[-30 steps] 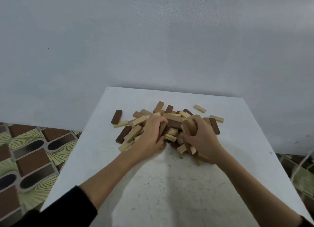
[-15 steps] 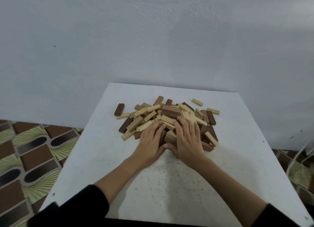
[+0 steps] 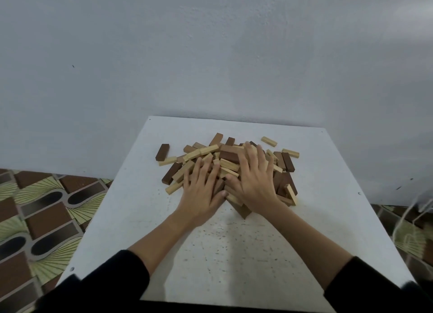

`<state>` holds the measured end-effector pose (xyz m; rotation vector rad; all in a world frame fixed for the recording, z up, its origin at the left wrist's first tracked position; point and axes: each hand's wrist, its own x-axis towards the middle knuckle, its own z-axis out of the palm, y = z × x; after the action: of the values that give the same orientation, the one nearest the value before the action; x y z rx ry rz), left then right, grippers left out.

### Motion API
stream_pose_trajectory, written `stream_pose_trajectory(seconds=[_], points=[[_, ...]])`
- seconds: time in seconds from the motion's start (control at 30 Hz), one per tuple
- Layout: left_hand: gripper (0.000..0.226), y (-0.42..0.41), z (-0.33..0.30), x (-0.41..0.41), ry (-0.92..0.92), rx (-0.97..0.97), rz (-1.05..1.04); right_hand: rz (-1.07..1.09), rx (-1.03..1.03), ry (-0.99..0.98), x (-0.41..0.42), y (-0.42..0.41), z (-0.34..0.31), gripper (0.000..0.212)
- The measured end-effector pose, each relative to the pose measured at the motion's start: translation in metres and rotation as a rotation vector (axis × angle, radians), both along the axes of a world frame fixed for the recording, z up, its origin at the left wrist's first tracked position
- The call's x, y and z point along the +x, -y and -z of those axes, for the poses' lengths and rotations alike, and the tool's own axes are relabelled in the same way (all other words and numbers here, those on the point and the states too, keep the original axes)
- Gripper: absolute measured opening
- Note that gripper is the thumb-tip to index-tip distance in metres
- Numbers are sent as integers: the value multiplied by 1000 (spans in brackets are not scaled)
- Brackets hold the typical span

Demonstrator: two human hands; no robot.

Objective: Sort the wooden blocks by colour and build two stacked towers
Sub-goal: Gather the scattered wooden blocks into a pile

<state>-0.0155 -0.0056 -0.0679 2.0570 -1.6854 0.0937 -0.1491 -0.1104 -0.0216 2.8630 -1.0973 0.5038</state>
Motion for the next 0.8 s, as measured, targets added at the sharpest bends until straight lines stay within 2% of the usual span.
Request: stream_pose_trajectory(seconds=[0.1, 0.2, 0.3, 0.37, 0.43, 0.57, 0.67, 0.8], points=[[68, 0, -18, 19, -83, -90, -29, 23, 148, 200, -9, 21, -14, 73], [77, 3, -29, 50, -172, -104, -153, 108, 252, 300, -20, 56, -23, 77], [84, 8, -29, 85, -244, -55, -296, 202, 403, 146, -24, 105, -16, 59], [80, 11, -26, 103, -318, -32, -317, 192, 495, 48, -24, 125, -16, 56], [68, 14, -23, 116, -393, 28, -292, 170, 556, 52, -20, 134, -18, 54], [41, 22, -20, 128, -382, 85, -212, 143, 649, 33, -12, 144, -23, 53], [33, 25, -22, 133, -397, 39, -192, 200, 811, 82, -17, 151, -23, 71], [39, 27, -24, 131, -474, 0, -177, 243, 857, 188, -37, 155, -21, 73]])
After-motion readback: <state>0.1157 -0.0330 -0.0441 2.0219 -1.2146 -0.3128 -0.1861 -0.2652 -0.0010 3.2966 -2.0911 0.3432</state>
